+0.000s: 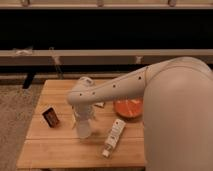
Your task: Place the ceramic cup over the eraser
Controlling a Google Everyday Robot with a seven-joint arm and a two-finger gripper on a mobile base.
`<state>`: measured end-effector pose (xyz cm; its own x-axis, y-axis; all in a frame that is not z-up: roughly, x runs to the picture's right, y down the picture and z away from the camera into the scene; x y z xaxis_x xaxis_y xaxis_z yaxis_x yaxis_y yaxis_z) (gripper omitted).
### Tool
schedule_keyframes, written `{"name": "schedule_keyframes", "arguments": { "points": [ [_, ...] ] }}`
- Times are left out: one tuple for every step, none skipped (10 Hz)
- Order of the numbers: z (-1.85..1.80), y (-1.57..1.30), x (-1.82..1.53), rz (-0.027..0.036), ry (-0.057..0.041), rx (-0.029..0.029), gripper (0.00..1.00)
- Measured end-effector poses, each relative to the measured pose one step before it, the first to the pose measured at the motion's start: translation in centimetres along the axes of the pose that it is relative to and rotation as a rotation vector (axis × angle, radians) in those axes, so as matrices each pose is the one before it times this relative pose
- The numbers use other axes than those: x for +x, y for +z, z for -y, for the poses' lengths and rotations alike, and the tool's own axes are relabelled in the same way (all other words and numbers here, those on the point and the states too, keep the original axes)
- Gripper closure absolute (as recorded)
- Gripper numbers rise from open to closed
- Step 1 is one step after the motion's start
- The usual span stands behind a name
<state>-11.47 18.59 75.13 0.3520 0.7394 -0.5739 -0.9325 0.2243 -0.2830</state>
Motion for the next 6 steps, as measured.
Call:
{"name": "schedule_keyframes", "arguments": {
  "points": [
    [-0.652,0.122,0.206,0.00721,-0.01776,-0.00809,0.34],
    [-0.176,0.048,-0.048,0.01256,-0.01167,-0.00562,0.44],
    [-0.177,0.048,-0.021,0.00768,-0.00748,-0.00591,0.54],
    [-0.245,0.049,-0.21,0.01112,-0.0126,-0.0015,0.66],
    [-0.223,0.014,-0.253,0.01084,-0.00776,0.00375,0.76],
    [-0.287,-0.038,-0.252,0.00986,-0.00577,0.00537,0.86]
  ]
}}
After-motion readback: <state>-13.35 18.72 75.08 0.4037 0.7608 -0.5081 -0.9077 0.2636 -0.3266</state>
